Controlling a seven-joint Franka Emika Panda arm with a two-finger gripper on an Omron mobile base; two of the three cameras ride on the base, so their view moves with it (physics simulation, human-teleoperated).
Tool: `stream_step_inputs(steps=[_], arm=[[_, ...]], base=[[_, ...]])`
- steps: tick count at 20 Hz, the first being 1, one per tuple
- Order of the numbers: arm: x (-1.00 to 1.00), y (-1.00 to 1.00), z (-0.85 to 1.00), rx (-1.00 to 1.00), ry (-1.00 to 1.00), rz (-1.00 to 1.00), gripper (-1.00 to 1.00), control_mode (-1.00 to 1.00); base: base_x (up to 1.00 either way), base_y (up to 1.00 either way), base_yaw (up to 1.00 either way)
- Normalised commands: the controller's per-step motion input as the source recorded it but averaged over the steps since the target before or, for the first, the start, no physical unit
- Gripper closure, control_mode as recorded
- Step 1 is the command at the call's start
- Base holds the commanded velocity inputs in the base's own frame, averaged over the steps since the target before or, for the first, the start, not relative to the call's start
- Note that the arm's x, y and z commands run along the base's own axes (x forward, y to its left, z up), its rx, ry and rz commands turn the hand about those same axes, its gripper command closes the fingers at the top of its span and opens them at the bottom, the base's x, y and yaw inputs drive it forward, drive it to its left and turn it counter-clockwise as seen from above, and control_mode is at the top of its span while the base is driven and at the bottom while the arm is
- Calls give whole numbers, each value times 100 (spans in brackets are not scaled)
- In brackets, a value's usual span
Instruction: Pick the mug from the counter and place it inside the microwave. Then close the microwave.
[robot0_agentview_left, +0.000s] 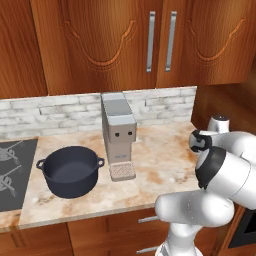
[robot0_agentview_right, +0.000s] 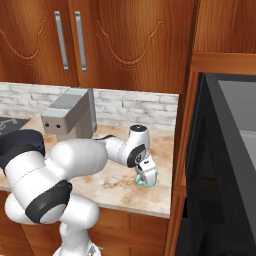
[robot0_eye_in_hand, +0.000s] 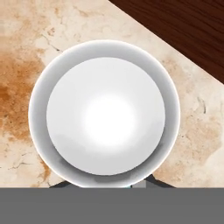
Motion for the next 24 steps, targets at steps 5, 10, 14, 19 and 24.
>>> stream_step_inputs(steps=[5,10,14,19,24], arm=[[-29,19,28,0,-2,15,100,-100],[-54,25,52,0,-1,24,100,-100],[-34,40,57,0,0,23,100,-100],[-9,63,42,0,0,20,100,-100],[-6,78,28,0,0,20,100,-100]], base=[[0,0,0],[0,0,0],[0,0,0],[0,0,0],[0,0,0]])
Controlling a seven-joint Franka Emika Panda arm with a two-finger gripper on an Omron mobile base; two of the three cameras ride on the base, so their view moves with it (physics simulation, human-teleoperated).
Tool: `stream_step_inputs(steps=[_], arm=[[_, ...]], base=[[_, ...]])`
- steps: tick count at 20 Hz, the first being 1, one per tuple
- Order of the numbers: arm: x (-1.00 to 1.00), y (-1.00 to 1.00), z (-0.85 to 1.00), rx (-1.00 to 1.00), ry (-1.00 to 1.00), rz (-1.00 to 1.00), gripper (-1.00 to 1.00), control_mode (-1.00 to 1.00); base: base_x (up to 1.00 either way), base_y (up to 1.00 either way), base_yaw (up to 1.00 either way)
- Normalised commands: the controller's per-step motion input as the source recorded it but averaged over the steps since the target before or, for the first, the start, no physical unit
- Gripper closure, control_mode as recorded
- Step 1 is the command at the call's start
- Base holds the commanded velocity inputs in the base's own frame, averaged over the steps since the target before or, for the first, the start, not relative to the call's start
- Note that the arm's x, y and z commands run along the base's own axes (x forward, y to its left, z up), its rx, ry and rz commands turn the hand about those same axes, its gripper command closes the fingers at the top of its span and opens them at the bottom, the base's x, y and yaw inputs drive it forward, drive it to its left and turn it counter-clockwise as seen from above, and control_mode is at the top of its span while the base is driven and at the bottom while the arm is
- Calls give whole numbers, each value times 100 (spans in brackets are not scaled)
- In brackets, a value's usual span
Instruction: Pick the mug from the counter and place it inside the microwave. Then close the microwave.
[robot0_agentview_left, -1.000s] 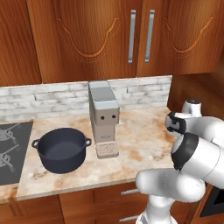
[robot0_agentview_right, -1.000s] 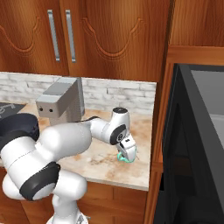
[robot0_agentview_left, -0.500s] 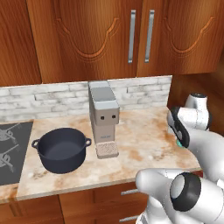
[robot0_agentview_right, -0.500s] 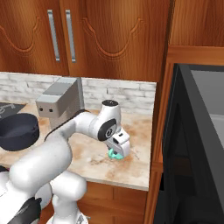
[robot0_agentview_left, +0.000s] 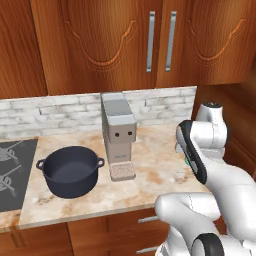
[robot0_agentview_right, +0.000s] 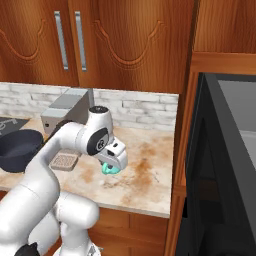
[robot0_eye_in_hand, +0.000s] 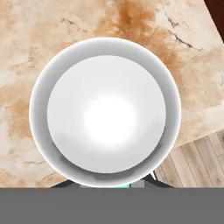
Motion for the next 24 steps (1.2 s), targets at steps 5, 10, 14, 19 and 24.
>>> stream_step_inputs(steps=[5,10,14,19,24], arm=[[-24,74,8,3,0,21,100,-100],[-57,66,17,0,0,19,100,-100],[-66,48,41,0,0,20,100,-100],[-59,32,63,0,-2,13,100,-100],[-48,23,53,0,-12,10,100,-100]], base=[[0,0,0],[0,0,0],[0,0,0],[0,0,0],[0,0,0]])
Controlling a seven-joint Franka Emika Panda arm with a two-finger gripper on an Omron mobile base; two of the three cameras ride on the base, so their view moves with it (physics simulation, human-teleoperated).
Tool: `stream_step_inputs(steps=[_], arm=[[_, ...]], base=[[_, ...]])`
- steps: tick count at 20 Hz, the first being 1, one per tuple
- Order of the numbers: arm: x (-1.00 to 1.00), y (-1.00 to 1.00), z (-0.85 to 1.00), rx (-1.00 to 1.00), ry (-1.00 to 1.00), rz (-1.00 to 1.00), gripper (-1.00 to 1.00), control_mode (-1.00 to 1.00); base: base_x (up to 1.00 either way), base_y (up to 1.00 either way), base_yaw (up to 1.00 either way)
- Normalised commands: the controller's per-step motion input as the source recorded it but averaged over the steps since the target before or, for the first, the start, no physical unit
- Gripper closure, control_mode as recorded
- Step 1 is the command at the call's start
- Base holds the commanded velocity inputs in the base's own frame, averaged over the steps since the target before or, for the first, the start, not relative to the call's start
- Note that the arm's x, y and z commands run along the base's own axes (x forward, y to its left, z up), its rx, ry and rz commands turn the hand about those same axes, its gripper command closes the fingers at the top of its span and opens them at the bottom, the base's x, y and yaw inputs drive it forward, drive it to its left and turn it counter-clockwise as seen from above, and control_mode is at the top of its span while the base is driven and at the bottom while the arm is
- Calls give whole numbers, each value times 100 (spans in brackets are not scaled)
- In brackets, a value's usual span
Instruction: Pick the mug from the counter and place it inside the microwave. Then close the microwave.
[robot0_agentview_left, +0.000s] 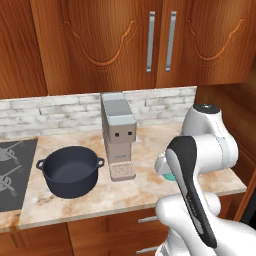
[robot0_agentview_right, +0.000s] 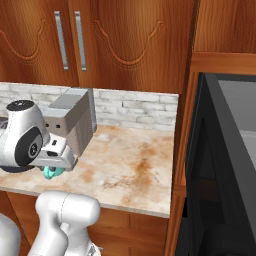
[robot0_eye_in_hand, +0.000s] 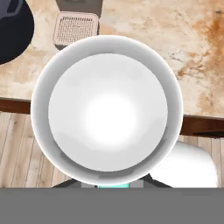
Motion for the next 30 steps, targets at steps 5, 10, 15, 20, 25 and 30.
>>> stream_step_inputs(steps=[5,10,15,20,25,30], arm=[[-18,1,32,0,-17,3,100,-100],[0,0,28,0,-17,0,100,-100],[-2,-3,10,0,-7,0,100,-100],[0,-3,0,0,0,0,100,-100],[0,0,0,0,0,0,100,-100],[0,0,0,0,0,0,100,-100]], base=[[0,0,0],[0,0,0],[0,0,0],[0,0,0],[0,0,0],[0,0,0]])
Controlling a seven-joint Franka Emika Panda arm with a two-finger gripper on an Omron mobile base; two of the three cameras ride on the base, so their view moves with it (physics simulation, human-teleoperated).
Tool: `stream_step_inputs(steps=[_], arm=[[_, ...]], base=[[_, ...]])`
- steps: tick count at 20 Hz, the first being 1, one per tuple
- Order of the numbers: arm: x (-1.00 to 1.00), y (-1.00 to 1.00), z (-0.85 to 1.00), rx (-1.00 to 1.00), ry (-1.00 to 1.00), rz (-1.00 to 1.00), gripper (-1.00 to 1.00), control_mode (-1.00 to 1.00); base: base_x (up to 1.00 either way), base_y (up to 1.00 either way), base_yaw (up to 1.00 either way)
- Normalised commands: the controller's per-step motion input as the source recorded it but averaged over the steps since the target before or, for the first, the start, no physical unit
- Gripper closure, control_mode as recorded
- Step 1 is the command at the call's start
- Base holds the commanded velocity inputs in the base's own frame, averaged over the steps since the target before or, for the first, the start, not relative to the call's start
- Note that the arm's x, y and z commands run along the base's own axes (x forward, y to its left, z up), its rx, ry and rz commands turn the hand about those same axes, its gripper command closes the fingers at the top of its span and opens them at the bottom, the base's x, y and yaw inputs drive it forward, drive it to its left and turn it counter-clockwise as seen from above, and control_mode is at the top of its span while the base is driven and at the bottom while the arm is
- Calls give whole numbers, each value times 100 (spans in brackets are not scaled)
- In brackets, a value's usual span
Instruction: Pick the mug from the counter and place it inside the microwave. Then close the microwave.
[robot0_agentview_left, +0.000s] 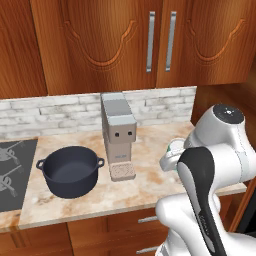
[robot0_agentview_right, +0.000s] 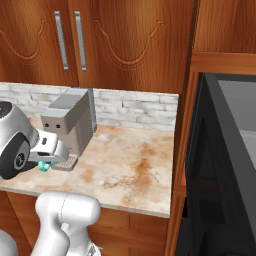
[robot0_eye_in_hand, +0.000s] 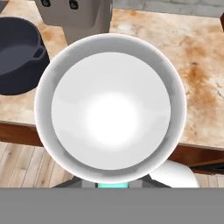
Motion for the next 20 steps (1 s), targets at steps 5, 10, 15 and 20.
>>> stream_step_inputs(steps=[5,10,15,20], arm=[[0,0,0,0,0,0,100,100],[0,0,0,0,0,0,100,100],[0,0,0,0,0,0,100,100],[0,0,0,0,0,0,100,100]], base=[[-65,19,0],[-96,42,-5],[-77,59,-43],[-65,26,-81]])
